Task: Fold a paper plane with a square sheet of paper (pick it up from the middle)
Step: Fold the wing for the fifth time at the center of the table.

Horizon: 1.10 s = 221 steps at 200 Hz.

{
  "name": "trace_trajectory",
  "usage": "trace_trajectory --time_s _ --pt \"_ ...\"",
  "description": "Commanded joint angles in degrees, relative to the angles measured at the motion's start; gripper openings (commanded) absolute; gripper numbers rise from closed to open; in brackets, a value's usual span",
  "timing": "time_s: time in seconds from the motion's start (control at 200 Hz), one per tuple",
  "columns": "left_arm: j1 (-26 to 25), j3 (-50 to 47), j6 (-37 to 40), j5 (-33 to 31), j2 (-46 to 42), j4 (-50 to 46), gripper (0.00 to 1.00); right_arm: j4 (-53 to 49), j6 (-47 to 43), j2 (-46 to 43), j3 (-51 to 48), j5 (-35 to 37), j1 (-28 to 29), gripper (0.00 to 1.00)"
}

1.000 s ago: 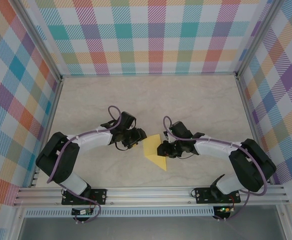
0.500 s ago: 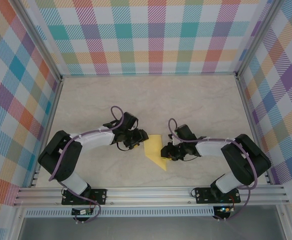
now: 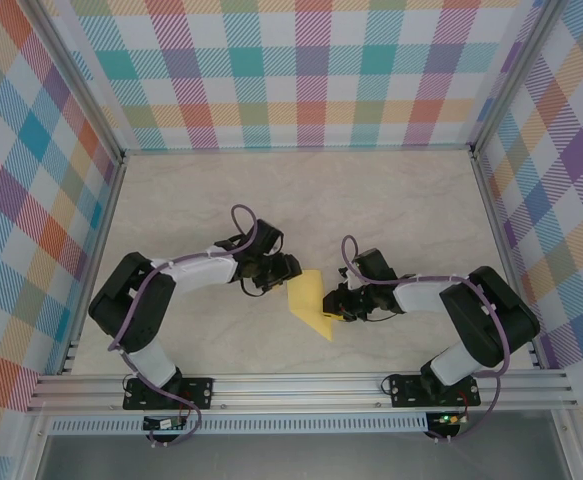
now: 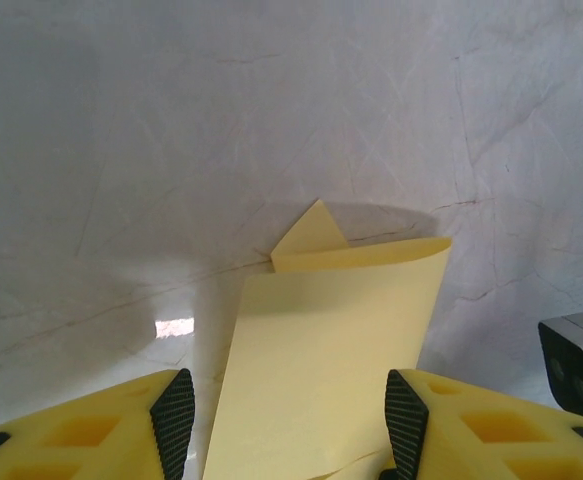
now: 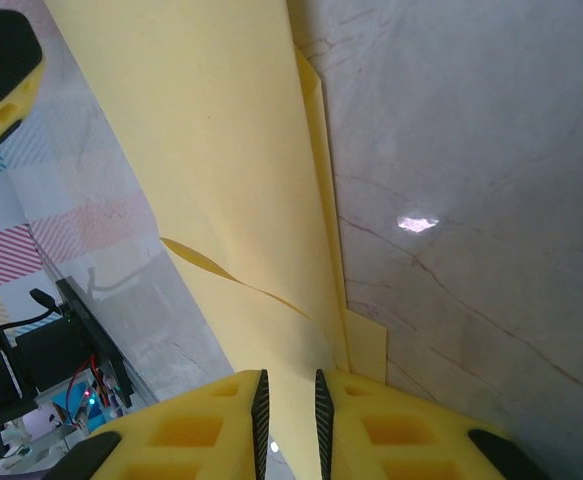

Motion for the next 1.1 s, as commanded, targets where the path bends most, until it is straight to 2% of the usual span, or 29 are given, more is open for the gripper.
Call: trace_trajectory --time_s 0.0,0.355,0.68,1.1 --pt "0.6 2.4 3.5 1.0 2.6 1.6 0.55 -1.3 -1.8 3.1 -1.4 4.0 0.2 0.22" --pt "1.0 1.6 3.0 -1.4 3.9 0.7 0.54 -1.6 -2.1 2.7 -1.7 4.3 0.1 0.23" --pt "1.0 -1.2 -0.8 7.3 2.8 9.3 0.49 -1.2 -2.2 4.0 -1.8 4.7 -0.1 0.22" --pt "1.5 -7.1 -6.3 8.9 -2.6 12.6 0.45 -1.3 -2.5 4.8 -1.7 5.0 -0.8 0.23"
